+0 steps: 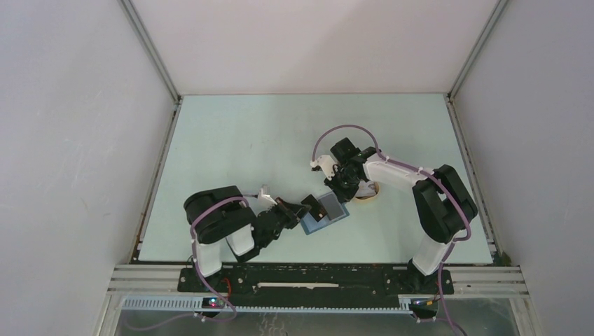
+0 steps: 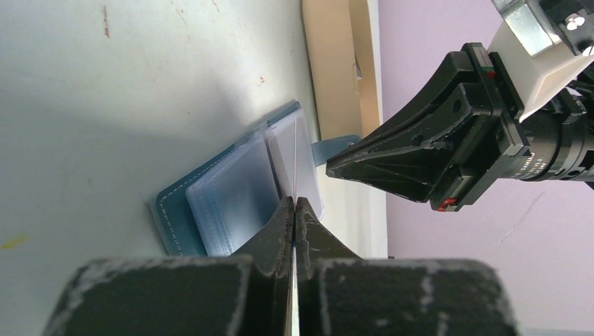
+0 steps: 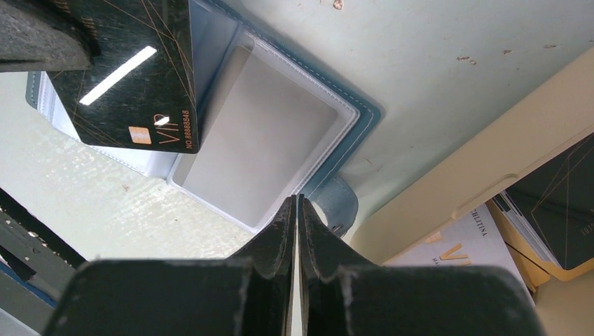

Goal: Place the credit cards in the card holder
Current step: Insert the credit card into the card holder.

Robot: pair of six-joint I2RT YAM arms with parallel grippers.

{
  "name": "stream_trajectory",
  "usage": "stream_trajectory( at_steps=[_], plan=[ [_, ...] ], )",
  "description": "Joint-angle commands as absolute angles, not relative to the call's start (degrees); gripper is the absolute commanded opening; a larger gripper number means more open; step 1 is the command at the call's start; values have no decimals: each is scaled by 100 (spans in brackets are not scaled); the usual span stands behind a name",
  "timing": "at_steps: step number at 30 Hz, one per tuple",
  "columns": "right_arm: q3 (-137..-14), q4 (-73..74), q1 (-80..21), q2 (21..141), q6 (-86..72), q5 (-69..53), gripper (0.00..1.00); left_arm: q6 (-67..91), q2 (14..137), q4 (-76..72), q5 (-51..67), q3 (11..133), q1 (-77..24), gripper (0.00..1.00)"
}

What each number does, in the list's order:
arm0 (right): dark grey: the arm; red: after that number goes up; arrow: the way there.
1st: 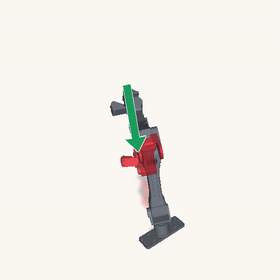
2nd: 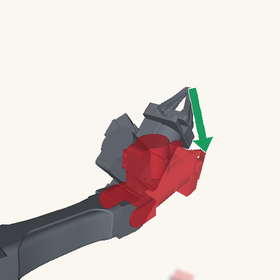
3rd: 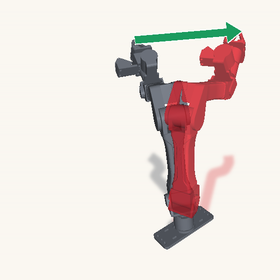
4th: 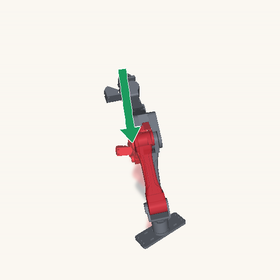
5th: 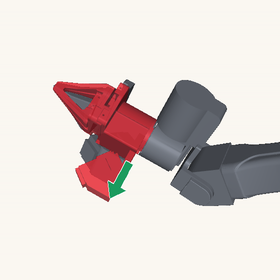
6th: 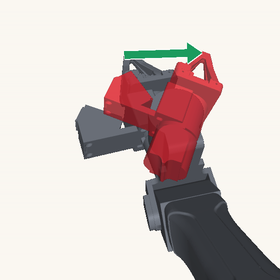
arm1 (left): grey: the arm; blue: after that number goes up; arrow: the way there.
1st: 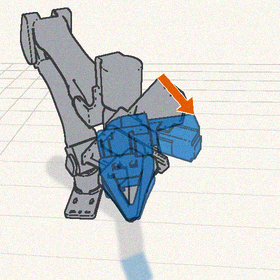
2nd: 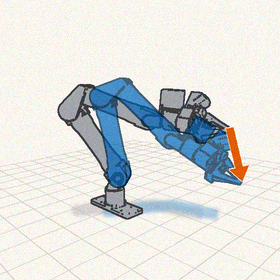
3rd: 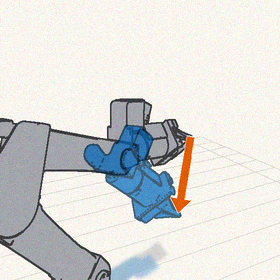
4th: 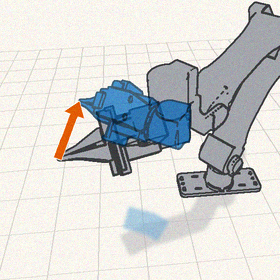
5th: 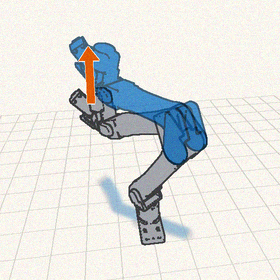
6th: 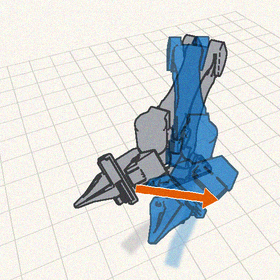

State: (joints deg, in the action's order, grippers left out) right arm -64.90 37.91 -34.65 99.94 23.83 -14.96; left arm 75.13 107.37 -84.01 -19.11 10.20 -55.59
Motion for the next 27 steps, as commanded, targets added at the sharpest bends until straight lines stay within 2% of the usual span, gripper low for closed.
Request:
stream_trajectory(
  at_steps=[1,9,27],
  plan=[
    [-6702,3830,-3516,10073,2312,-1381,10,7574,10616,-8303,-2152,970,-5623,0],
    [-6708,3845,-3519,10108,2312,-1354,9,7567,10458,-7932,-2215,1046,-5669,0],
    [-6757,3933,-3549,10279,2329,-1283,9,8100,10948,-7979,-1804,1248,-5669,0]
  ],
)
